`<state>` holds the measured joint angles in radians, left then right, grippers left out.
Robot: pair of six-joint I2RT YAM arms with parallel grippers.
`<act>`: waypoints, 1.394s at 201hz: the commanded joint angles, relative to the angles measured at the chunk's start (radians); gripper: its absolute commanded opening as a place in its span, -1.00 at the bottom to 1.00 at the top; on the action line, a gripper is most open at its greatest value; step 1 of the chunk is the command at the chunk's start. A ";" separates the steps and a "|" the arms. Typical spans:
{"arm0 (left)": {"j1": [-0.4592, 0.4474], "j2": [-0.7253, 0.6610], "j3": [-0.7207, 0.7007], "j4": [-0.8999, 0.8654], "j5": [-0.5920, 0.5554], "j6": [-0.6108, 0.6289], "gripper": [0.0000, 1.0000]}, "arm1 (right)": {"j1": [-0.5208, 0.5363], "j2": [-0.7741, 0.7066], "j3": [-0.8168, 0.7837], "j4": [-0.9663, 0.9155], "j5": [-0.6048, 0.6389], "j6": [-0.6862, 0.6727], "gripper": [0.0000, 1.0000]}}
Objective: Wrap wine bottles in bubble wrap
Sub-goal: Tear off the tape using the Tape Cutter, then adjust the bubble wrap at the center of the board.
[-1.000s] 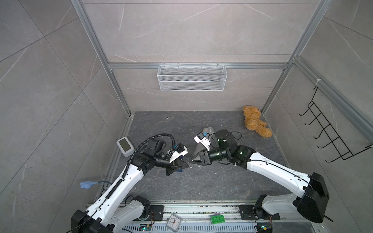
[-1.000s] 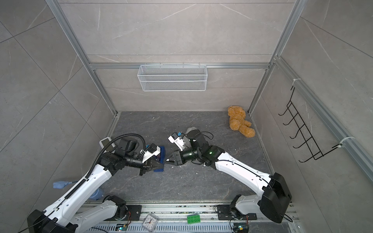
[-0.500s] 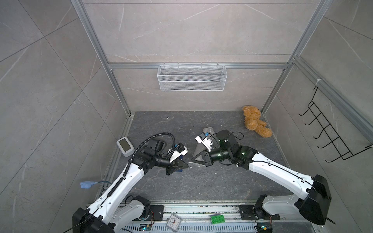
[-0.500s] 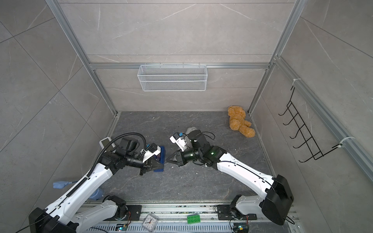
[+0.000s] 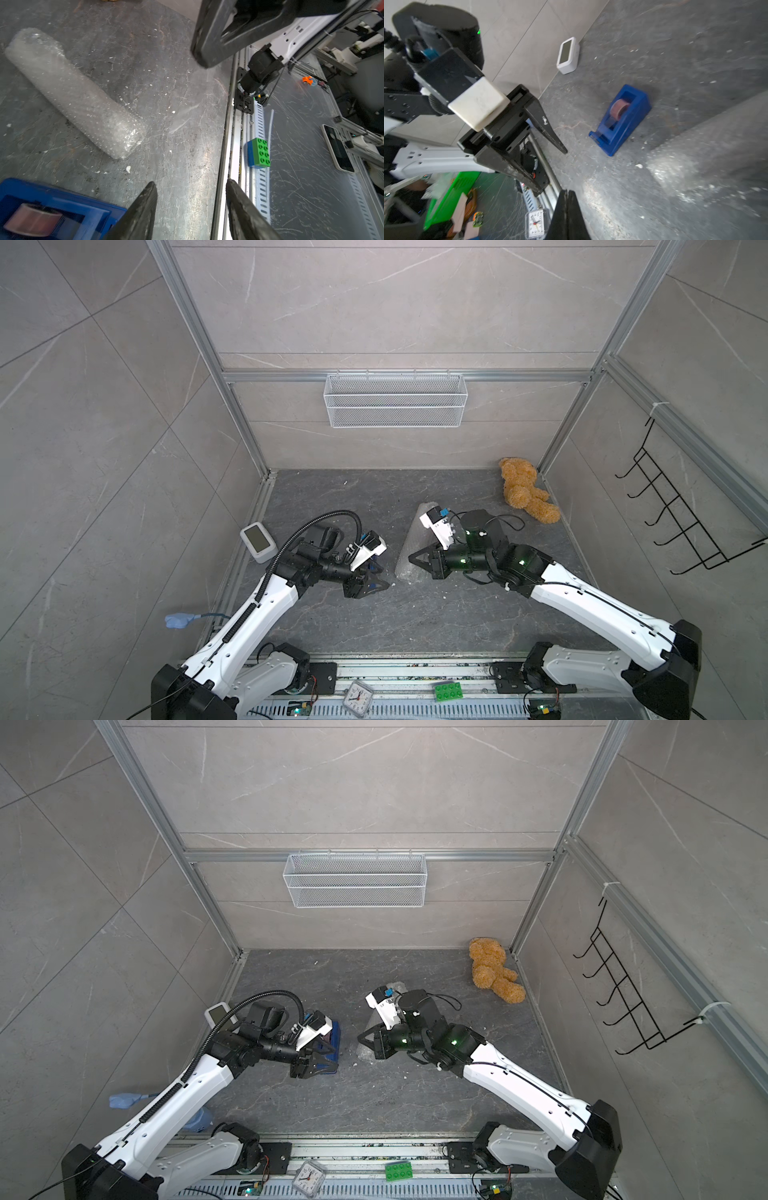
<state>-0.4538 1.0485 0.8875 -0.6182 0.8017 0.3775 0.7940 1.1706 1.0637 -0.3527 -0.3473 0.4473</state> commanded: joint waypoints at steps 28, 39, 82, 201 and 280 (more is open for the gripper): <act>-0.056 0.176 0.098 0.122 -0.319 -0.339 -0.03 | -0.007 -0.045 -0.041 -0.224 0.592 0.020 -1.00; -0.118 0.242 0.136 0.123 -0.453 -0.373 -0.02 | -0.013 -0.045 -0.054 -0.248 0.659 0.027 -1.00; -0.284 0.573 0.364 0.071 -0.833 -0.522 0.14 | -0.058 -0.048 -0.130 -0.287 0.791 0.070 -1.00; -0.482 1.131 0.871 -0.147 -1.313 -0.470 0.99 | -0.340 -0.094 -0.365 -0.156 0.583 0.197 -1.00; -0.510 1.164 0.890 -0.189 -1.334 -0.537 0.99 | -0.361 -0.052 -0.372 -0.106 0.513 0.186 -1.00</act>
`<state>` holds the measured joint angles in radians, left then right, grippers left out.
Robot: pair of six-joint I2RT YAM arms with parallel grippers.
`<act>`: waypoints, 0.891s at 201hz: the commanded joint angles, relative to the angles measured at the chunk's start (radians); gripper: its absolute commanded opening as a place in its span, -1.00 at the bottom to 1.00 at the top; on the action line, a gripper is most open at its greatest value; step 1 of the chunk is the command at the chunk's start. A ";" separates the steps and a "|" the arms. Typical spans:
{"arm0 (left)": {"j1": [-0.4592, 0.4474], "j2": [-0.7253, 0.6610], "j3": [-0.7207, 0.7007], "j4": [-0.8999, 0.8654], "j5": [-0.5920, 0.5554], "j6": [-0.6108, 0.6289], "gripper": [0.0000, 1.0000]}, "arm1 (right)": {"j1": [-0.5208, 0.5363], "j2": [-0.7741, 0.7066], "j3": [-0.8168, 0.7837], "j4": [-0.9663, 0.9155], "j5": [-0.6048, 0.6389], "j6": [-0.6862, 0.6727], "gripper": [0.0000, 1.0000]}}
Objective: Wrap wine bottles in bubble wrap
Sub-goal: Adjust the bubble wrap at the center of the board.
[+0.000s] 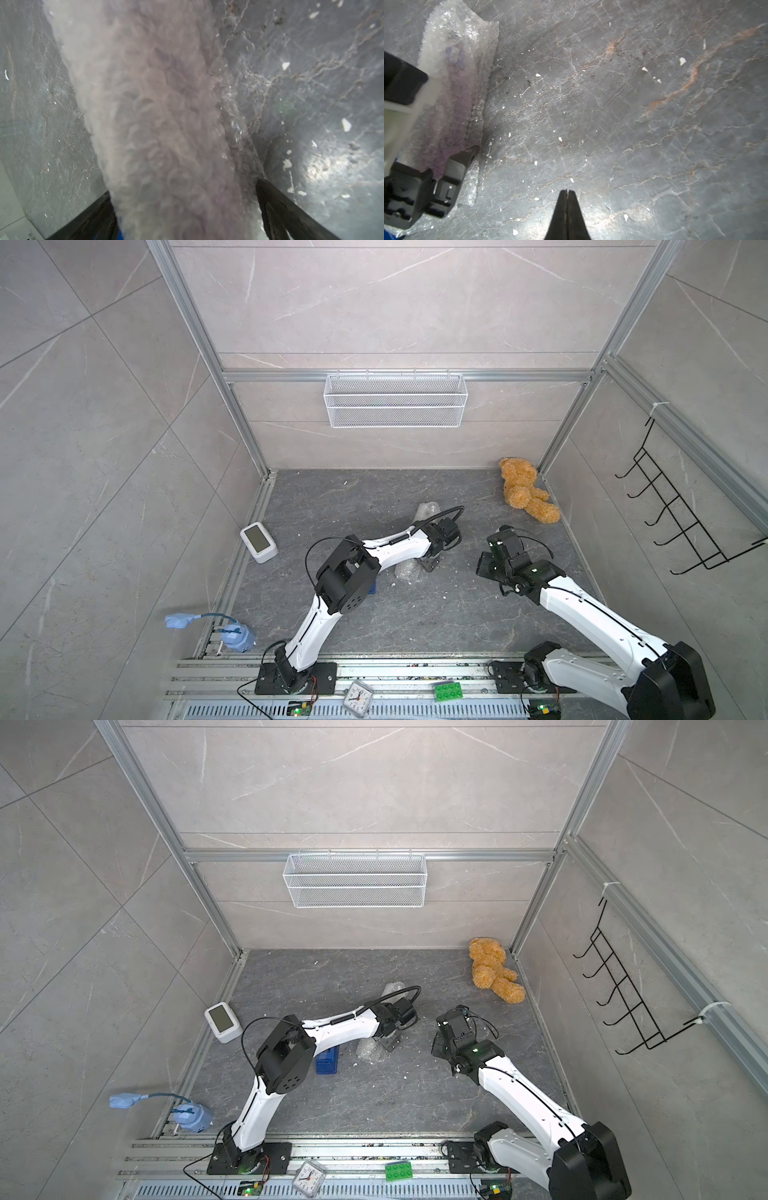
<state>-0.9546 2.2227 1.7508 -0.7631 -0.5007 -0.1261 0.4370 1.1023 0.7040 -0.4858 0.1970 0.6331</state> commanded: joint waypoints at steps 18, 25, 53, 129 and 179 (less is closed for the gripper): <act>-0.012 -0.030 0.029 -0.055 -0.043 -0.052 0.99 | -0.004 0.025 -0.017 0.037 -0.048 0.000 -1.00; -0.014 -0.042 0.029 -0.061 -0.054 -0.059 0.99 | -0.004 0.028 -0.018 0.041 -0.053 0.000 -1.00; -0.030 -0.080 0.029 -0.072 -0.093 -0.093 0.99 | -0.005 0.032 -0.021 0.051 -0.066 0.000 -1.00; -0.074 -0.034 0.032 -0.084 -0.094 -0.163 0.99 | -0.004 0.016 -0.021 0.037 -0.070 -0.010 -1.00; -0.075 0.051 0.039 -0.127 -0.152 -0.185 0.99 | -0.004 -0.008 -0.031 0.026 -0.067 -0.008 -1.00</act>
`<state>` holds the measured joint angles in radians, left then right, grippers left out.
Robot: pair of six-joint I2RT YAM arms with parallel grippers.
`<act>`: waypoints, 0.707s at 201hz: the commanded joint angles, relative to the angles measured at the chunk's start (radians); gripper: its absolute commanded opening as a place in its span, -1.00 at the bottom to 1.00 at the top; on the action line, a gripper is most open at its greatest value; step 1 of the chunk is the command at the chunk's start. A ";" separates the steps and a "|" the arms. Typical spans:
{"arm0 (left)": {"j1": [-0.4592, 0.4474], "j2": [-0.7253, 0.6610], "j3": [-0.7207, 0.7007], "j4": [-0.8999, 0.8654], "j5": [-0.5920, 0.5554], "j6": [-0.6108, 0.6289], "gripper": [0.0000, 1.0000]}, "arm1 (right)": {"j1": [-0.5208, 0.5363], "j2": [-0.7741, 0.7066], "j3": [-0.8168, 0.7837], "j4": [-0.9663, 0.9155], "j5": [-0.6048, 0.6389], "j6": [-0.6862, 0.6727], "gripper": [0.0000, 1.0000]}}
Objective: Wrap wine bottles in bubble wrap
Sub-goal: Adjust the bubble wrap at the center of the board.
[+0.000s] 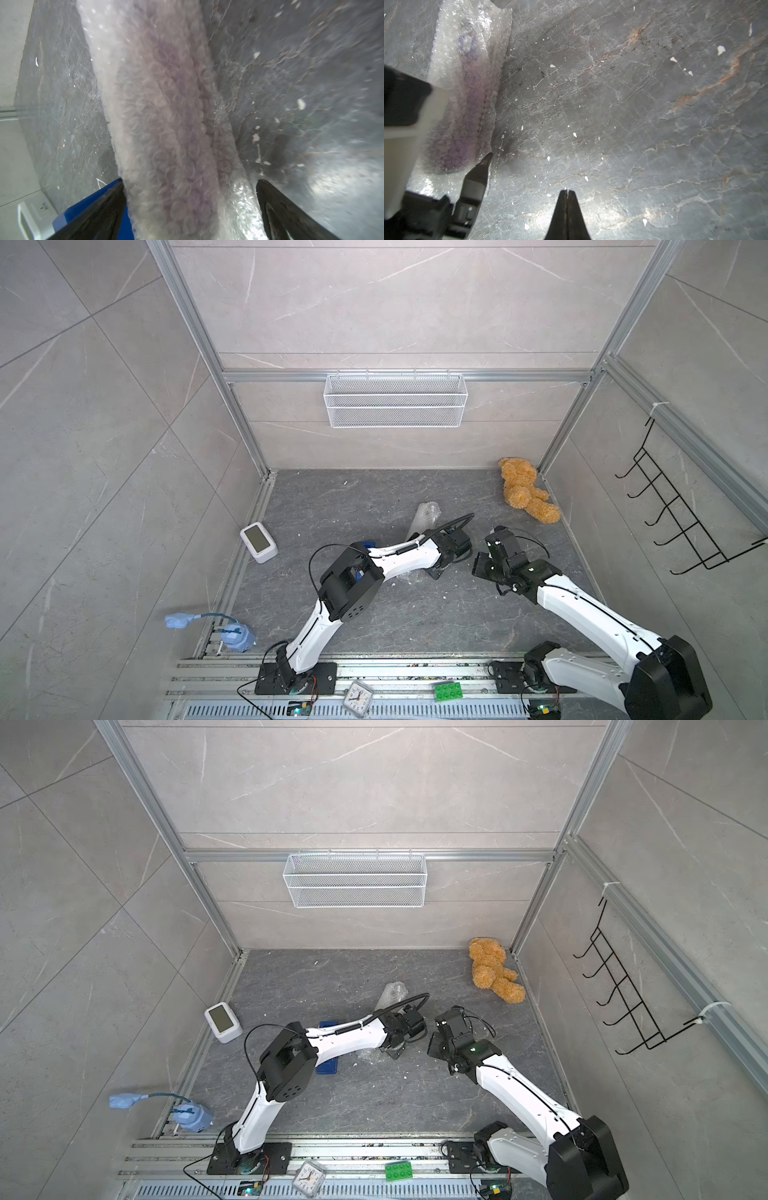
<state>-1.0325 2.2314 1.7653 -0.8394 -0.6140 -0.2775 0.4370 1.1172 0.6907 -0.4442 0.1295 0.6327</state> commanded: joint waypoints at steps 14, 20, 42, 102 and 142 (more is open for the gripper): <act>0.002 0.051 0.013 -0.041 -0.028 -0.039 0.99 | -0.005 -0.025 -0.017 -0.017 -0.004 -0.007 -1.00; 0.002 0.051 0.005 -0.034 -0.025 -0.039 0.99 | -0.006 -0.025 -0.019 -0.017 -0.006 -0.005 -1.00; 0.002 0.053 -0.015 -0.018 -0.023 -0.033 0.99 | -0.006 -0.024 -0.025 -0.006 -0.021 0.002 -1.00; 0.026 -0.033 -0.094 0.034 0.028 -0.014 0.62 | -0.005 0.002 -0.030 0.023 -0.071 0.008 -1.00; 0.074 -0.140 -0.202 0.131 0.236 -0.015 0.24 | -0.005 0.041 -0.028 0.051 -0.123 0.010 -1.00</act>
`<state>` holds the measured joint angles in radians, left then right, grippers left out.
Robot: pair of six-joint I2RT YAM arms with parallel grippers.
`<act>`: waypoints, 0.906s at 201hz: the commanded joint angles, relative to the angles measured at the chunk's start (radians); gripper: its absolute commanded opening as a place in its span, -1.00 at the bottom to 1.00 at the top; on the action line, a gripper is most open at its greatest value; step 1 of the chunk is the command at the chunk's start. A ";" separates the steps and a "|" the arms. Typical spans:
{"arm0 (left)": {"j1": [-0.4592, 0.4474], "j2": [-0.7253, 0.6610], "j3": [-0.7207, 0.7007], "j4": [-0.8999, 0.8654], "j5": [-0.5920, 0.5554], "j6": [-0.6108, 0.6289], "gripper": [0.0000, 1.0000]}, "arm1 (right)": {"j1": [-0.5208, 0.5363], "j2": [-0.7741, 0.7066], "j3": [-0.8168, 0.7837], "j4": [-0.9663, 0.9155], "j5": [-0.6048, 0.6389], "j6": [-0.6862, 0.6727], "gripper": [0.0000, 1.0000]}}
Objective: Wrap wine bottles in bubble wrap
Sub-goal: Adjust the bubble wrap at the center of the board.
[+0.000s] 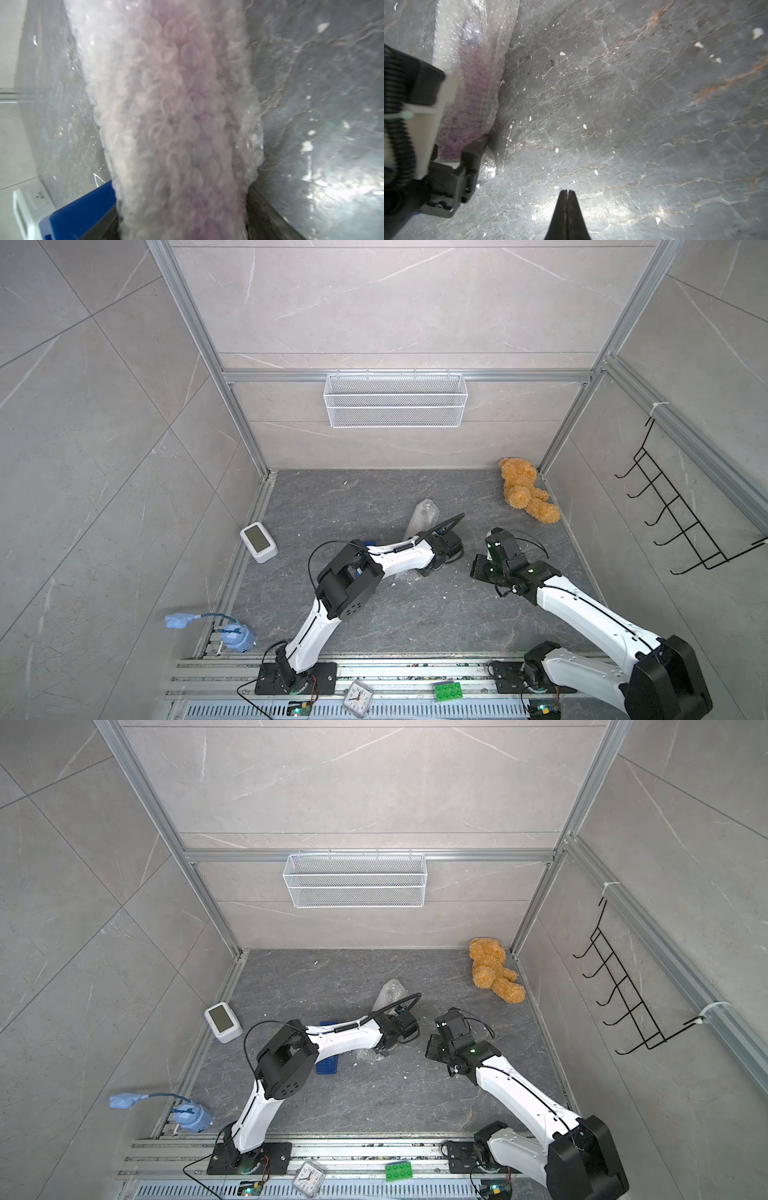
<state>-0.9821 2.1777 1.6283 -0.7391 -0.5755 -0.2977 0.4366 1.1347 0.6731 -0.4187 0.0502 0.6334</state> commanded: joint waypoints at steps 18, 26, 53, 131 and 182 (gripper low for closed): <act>0.036 -0.139 -0.114 0.080 0.287 0.007 0.18 | -0.003 0.036 -0.010 0.036 -0.056 0.014 -1.00; 0.042 -0.159 -0.129 0.097 0.323 -0.002 0.14 | -0.005 0.037 -0.012 0.043 -0.059 0.016 -1.00; 0.071 -0.226 -0.194 0.156 0.439 -0.070 0.05 | -0.004 0.017 -0.007 0.051 -0.058 0.019 -1.00; 0.138 -0.376 -0.472 0.587 0.770 -0.400 0.01 | -0.006 0.039 -0.010 0.049 -0.051 0.031 -1.00; 0.143 -0.355 -0.587 0.914 0.899 -0.557 0.01 | -0.006 0.087 -0.008 0.114 -0.095 0.043 -1.00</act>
<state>-0.8330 1.8366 1.0588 -0.0574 0.1829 -0.7444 0.4358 1.2076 0.6712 -0.3424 -0.0212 0.6594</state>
